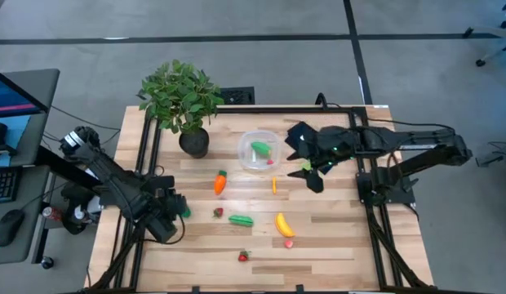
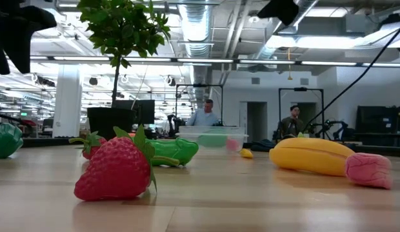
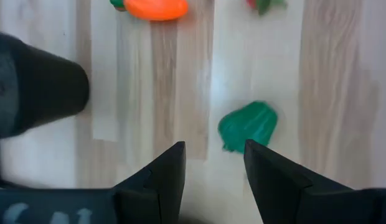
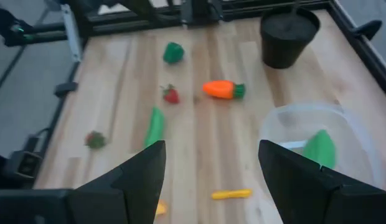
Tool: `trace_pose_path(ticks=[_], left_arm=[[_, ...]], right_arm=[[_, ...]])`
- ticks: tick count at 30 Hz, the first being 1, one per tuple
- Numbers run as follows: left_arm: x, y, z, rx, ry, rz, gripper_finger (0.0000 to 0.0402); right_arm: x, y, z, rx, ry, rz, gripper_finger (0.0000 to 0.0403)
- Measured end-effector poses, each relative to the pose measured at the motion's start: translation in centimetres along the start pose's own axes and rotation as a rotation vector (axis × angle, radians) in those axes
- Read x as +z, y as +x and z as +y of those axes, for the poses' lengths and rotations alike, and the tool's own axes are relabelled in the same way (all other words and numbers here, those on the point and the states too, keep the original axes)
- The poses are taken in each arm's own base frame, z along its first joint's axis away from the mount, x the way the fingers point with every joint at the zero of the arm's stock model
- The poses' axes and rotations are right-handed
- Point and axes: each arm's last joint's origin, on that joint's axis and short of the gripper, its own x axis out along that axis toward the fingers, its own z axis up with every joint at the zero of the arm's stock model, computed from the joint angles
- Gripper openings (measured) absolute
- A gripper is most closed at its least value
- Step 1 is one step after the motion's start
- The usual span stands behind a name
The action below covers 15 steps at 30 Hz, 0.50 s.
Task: Pick and placing Produce into tupperware
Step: Put the green bell pepper into the transparent bin
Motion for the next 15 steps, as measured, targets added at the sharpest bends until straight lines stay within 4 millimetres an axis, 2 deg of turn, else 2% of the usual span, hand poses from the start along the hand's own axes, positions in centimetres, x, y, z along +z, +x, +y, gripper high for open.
trace_pose_path(ticks=[7, 15], left_arm=[[0.1, 0.0, 0.1, 0.062, 0.137, -0.052, 0.0155], [1.6, 0.1, -0.2, 0.023, 0.070, -0.165, 0.0155]], right_arm=[[-0.2, 0.0, 1.4, 0.016, 0.037, 0.015, 0.0250], [-0.7, 1.7, 2.6, 0.024, 0.030, 0.075, 0.0250]])
